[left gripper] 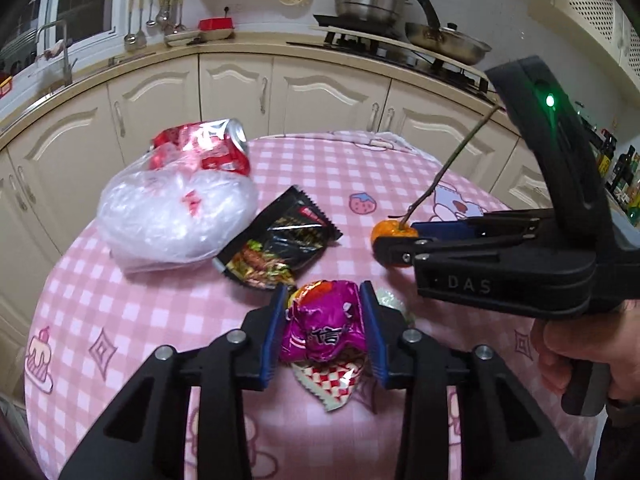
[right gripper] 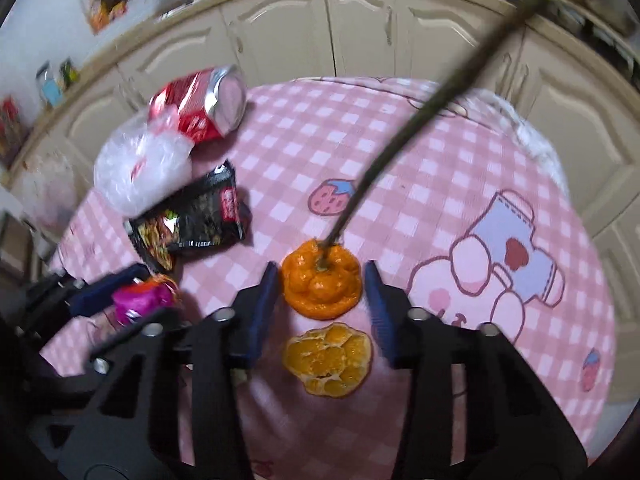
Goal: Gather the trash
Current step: 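Grasp the pink candy wrapper with the left gripper while the right gripper grasps the orange peel, then carry the pink wrapper and orange peel over the blue bin and open both grippers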
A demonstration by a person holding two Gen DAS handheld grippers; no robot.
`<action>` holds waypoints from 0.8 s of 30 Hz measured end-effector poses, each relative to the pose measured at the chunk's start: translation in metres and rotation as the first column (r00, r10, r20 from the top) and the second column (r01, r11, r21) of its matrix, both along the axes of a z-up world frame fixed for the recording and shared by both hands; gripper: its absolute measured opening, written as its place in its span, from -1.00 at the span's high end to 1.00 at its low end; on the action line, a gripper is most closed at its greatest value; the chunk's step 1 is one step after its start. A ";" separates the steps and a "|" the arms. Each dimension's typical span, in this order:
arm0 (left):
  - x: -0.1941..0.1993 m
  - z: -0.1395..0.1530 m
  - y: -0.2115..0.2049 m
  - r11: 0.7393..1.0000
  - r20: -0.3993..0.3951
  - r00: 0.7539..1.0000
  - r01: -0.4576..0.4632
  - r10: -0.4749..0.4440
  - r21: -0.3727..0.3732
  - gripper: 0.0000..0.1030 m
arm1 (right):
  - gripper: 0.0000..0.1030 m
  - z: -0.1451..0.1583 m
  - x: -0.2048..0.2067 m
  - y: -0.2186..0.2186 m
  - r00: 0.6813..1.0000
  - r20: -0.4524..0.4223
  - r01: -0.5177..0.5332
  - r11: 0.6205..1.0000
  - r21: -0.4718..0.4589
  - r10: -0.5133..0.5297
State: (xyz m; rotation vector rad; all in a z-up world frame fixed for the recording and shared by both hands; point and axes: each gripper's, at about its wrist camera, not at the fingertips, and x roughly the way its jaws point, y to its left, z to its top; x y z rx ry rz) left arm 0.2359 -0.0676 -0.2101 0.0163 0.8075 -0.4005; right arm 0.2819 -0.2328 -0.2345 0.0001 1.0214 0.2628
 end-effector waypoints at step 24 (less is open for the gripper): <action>-0.077 0.089 0.004 0.984 0.219 0.974 0.096 -0.061 -0.151 0.33 | 0.35 0.103 -0.109 -0.112 0.960 0.191 0.144 0.945 0.292 -0.206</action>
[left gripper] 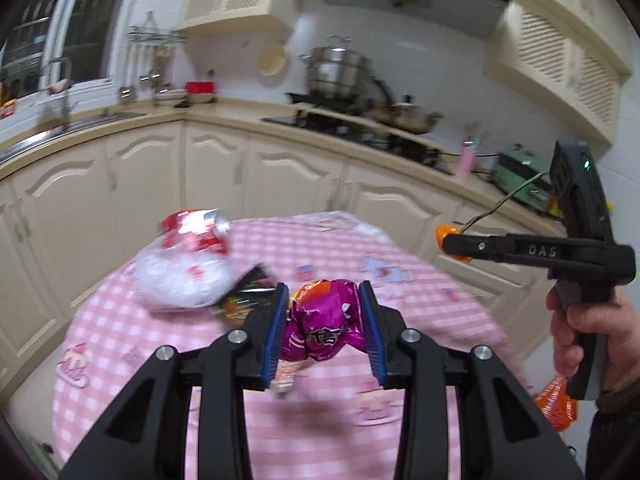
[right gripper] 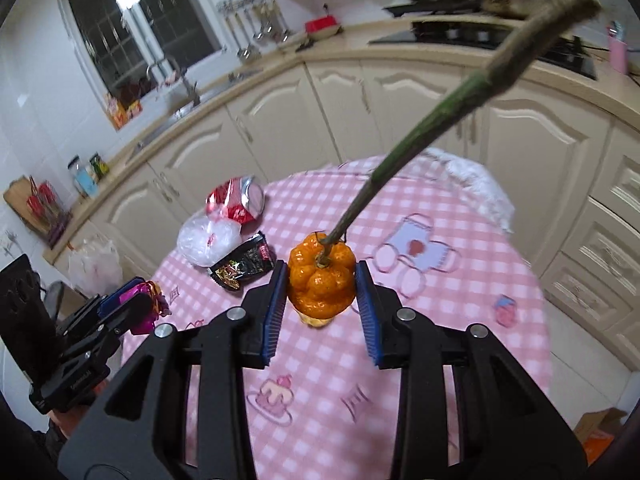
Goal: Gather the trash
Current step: 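Carry the pink wrapper and orange peel over the blue bin and open both grippers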
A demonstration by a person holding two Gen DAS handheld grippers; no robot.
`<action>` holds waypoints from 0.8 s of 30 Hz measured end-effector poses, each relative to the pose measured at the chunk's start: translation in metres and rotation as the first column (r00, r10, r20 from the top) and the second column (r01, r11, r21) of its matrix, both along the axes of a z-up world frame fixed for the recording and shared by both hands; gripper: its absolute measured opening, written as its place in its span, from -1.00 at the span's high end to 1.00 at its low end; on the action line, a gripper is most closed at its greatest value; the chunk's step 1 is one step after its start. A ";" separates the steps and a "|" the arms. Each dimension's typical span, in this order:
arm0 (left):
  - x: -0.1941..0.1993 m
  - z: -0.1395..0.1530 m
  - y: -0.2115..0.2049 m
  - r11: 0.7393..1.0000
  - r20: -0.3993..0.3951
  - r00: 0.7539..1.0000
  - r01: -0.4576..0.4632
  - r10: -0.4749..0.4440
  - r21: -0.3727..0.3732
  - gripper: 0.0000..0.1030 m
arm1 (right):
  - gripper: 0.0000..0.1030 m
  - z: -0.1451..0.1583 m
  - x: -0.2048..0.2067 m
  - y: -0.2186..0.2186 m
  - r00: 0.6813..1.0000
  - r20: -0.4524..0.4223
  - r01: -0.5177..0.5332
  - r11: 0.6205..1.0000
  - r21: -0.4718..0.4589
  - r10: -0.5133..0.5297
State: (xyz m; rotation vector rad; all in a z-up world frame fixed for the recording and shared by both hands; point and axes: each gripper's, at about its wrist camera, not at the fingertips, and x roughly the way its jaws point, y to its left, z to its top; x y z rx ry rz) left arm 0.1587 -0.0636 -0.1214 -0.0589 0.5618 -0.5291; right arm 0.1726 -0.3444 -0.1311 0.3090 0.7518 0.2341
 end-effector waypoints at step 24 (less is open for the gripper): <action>-0.109 -0.096 -0.362 0.748 -0.408 0.673 0.662 -0.617 -0.038 0.33 | 0.35 -0.144 -0.264 -0.254 0.701 -0.317 0.679 0.733 0.024 -0.639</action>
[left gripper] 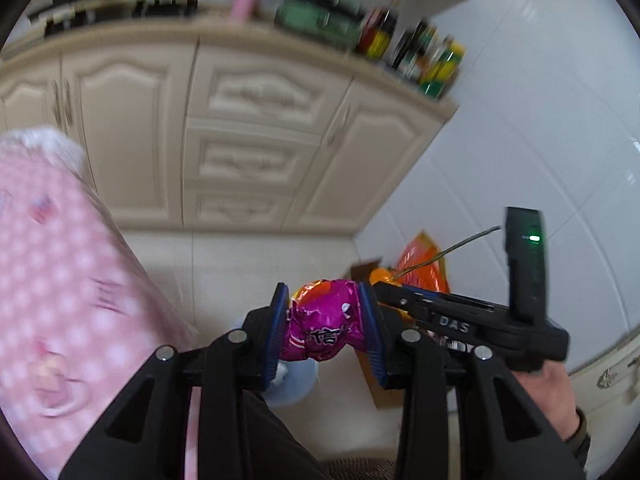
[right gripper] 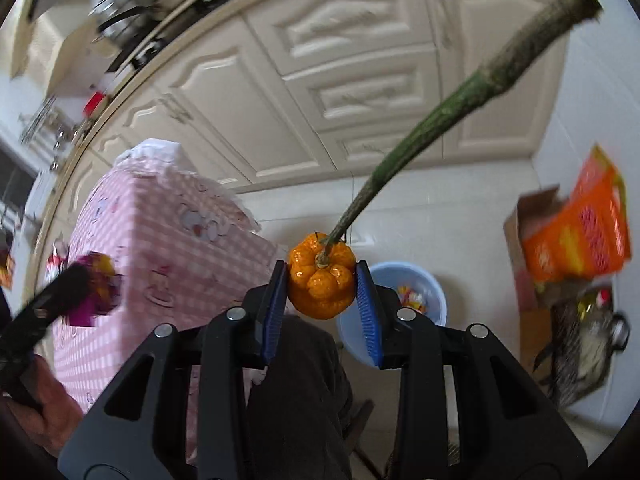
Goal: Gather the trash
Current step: 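Carry the pink wrapper and orange peel over the blue bin and open both grippers, then return both grippers to the table above the remaining trash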
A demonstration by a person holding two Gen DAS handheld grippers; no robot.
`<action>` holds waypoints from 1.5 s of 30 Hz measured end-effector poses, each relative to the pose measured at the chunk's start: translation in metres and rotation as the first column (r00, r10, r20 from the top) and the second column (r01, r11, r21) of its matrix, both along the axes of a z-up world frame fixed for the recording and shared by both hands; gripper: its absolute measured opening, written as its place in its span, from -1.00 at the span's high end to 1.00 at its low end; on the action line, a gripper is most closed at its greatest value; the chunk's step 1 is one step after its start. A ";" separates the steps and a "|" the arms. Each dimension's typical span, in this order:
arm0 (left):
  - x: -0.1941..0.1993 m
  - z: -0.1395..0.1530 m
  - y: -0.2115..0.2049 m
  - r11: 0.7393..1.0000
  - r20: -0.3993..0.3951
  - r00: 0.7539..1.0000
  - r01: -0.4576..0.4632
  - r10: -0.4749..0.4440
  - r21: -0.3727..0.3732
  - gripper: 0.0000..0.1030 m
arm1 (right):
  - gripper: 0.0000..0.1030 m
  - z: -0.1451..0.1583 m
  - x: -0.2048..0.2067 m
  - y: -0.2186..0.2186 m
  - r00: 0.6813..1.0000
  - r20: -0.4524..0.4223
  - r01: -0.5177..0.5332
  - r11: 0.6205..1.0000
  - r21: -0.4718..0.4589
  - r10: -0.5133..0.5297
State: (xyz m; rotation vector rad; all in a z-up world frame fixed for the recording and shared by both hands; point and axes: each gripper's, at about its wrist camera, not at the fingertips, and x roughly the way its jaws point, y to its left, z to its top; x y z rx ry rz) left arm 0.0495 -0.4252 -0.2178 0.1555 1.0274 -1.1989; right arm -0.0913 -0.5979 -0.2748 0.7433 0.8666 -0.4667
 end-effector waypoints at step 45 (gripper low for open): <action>0.019 -0.002 -0.006 0.991 0.021 0.996 -0.084 0.082 0.102 -0.67 | -0.88 -0.040 0.004 -0.012 0.989 -0.073 0.134 0.985 0.112 -0.126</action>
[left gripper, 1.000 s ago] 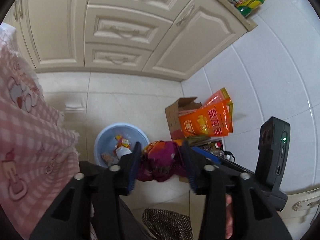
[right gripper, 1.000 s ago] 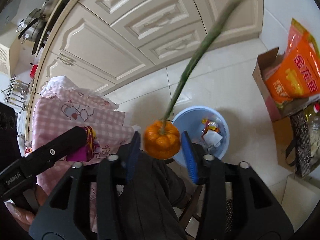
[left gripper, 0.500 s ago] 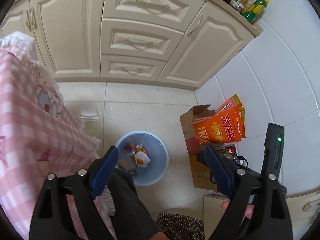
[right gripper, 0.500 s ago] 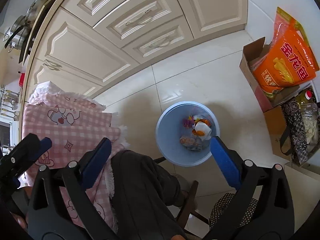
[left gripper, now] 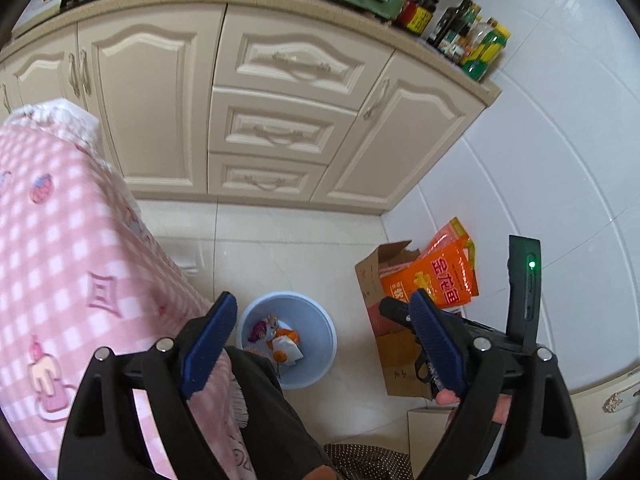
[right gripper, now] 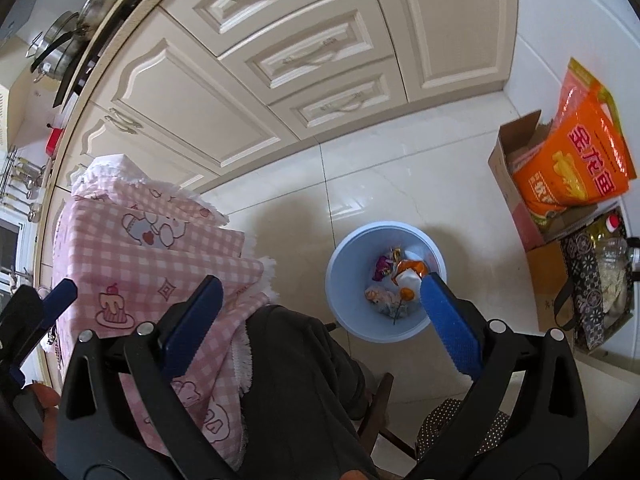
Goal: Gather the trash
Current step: 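Return both grippers to the table above the remaining trash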
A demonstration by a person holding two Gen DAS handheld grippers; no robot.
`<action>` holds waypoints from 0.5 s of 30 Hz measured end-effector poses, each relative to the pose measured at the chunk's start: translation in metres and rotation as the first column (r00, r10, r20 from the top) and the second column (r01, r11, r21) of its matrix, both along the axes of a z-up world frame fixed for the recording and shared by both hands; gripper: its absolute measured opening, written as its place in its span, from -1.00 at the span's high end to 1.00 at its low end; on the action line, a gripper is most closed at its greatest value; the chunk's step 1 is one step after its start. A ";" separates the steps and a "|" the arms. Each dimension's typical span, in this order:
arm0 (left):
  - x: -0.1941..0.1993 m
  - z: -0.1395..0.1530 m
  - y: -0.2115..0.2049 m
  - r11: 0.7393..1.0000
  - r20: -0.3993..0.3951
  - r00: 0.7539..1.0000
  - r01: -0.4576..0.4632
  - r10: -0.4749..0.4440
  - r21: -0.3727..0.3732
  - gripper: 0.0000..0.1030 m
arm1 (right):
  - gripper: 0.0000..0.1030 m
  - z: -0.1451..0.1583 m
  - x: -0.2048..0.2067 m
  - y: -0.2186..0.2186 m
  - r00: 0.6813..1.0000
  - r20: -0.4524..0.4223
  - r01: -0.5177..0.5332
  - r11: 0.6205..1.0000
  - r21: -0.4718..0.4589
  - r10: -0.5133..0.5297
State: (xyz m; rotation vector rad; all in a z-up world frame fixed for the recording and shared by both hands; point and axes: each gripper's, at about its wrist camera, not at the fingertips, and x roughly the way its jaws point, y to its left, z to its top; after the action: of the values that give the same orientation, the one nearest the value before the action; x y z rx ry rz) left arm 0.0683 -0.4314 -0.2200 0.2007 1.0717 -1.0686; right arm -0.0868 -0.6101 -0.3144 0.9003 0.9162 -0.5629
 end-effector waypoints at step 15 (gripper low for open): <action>0.023 0.077 0.092 0.986 0.173 0.975 -0.122 0.140 -0.112 -0.67 | -0.88 0.100 0.063 0.053 0.971 0.133 -0.177 0.971 -0.161 0.199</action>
State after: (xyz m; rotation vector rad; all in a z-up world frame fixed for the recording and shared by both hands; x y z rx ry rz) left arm 0.0914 -0.3390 -0.1426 0.1404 0.8545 -0.9635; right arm -0.0236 -0.5567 -0.2148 0.7018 0.8034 -0.3892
